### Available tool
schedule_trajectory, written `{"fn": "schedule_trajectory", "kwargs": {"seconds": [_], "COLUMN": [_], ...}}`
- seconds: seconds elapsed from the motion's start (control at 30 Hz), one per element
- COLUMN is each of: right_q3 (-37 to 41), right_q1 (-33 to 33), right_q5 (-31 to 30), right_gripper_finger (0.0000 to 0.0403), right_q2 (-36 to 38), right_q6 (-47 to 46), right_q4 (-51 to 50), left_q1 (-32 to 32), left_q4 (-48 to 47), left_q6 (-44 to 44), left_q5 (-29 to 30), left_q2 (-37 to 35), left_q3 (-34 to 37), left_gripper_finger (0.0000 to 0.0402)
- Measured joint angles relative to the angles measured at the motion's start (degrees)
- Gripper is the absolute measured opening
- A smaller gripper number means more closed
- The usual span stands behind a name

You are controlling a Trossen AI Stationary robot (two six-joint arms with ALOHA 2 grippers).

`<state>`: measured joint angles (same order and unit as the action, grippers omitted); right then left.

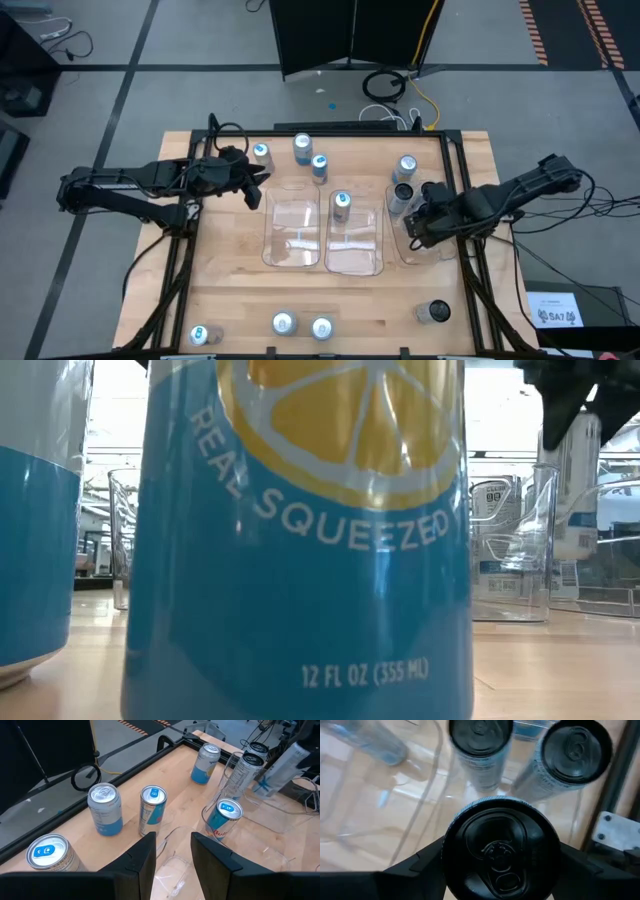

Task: Sort soda cans
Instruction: Put the top white-blue soda can into the right transparent bin

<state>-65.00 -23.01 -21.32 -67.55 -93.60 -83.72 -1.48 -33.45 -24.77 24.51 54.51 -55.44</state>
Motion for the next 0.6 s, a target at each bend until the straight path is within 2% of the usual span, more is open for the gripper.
{"fn": "schedule_trajectory", "kwargs": {"seconds": [0.23,0.6], "right_q3": [2.37,2.37], "right_q1": [2.57,6.04], "right_q5": [0.19,0.56], "right_gripper_finger": [0.0256,0.0256], "right_q2": [-2.65,-6.99], "right_q6": [4.66,12.36], "right_q4": [6.13,9.99], "left_q1": [-0.04,0.00], "left_q4": [0.00,0.03], "left_q6": [0.02,-0.16], "left_q5": [0.00,0.02], "left_q2": [-0.01,0.01], "left_q3": [0.02,0.02], "left_gripper_finger": [0.0132,0.0132]}}
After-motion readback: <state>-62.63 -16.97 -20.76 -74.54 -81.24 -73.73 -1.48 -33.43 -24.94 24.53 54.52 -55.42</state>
